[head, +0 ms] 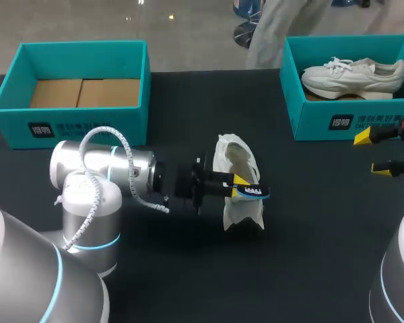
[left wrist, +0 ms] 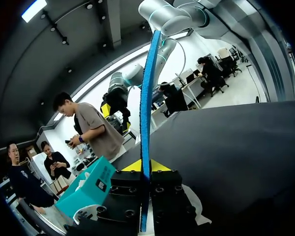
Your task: Take the shoe out of the shoebox, open the shoe tongue, remove and reinsert the insole, then place the shoe into the shoebox
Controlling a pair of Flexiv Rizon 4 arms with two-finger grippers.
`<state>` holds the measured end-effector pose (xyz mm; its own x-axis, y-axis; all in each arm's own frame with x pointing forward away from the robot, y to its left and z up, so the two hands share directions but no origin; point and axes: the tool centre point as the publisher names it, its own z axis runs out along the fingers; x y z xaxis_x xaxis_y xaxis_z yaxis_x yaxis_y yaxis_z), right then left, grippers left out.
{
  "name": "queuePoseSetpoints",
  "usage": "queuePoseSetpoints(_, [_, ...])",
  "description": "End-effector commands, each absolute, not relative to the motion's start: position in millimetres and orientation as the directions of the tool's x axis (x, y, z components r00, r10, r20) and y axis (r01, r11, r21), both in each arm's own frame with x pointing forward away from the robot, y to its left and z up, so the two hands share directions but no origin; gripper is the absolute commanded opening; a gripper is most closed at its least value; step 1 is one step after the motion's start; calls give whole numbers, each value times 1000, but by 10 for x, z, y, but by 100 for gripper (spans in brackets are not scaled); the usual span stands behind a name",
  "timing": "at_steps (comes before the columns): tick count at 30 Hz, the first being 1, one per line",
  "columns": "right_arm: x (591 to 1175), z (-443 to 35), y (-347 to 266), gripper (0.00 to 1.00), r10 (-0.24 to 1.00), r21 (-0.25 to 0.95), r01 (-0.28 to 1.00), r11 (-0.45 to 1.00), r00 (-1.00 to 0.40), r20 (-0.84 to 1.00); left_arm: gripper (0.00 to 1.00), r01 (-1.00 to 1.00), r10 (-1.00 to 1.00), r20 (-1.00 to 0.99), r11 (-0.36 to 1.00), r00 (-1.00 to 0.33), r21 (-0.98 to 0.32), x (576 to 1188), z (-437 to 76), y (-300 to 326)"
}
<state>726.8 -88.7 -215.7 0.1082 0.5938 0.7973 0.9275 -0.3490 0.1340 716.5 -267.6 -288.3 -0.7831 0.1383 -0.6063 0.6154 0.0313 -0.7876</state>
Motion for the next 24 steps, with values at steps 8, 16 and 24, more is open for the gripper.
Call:
queuePoseSetpoints(8, [7257,-2152,-881,100,597,133,927,-350,111,794,0,601,134,-590,62,-796,-797,7272,-2960,-2675])
queuePoseSetpoints(16, [7257,-2152,-881,100,597,133,927,-350,111,794,0,594,132,-582,83,-802,-800,7340,-3070,-2675])
queuePoseSetpoints(24, [7257,-2152,-881,100,597,133,927,-350,111,794,0,589,127,-576,112,-808,-801,7433,-3177,-2669])
